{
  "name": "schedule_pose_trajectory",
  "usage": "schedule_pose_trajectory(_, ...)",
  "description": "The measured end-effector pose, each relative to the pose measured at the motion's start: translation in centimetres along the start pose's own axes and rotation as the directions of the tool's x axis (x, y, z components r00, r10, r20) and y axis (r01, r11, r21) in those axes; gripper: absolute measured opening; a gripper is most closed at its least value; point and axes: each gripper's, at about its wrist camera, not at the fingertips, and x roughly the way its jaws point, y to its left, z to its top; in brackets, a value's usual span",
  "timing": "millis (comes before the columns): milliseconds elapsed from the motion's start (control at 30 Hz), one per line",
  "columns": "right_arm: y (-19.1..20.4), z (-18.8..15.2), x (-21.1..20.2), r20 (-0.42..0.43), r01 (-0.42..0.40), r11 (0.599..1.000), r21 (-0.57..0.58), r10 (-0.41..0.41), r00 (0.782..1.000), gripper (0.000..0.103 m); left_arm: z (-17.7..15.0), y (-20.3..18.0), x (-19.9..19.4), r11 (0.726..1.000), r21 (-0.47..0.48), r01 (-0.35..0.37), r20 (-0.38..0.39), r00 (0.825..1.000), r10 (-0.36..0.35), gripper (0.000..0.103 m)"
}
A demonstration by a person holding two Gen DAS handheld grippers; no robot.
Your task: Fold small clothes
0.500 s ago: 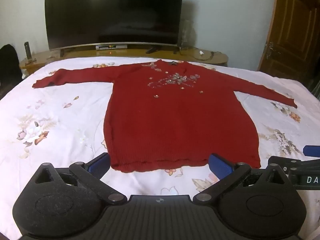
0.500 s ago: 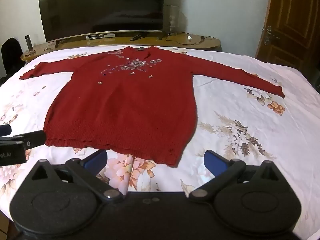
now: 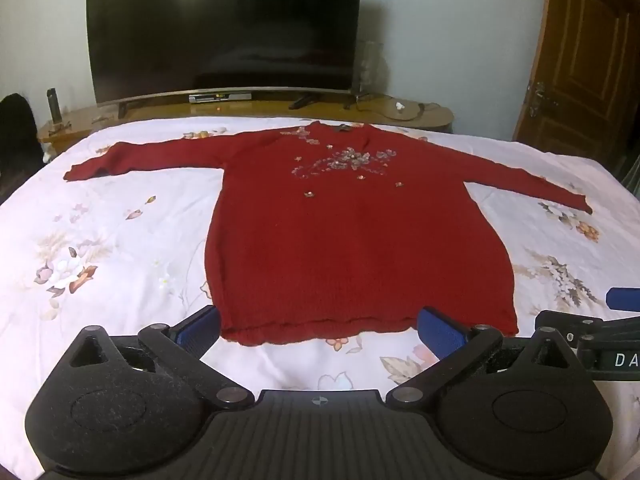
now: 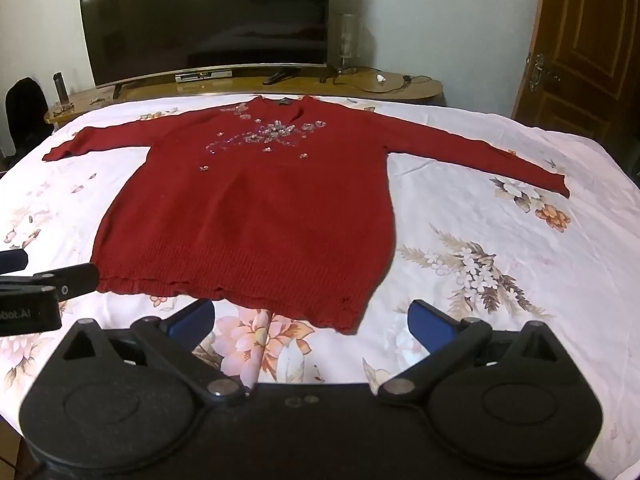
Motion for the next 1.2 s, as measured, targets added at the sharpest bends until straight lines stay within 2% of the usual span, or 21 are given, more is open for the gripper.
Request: schedule_pose_trajectory(1200,-0.3,0.0,-1.0,0.014,-0.012,1.0,-0.004,0.012,1.0,0.103,0.0,-0.4,-0.6,1.0,0.014,0.0,0.009,1.0,0.0,0.103)
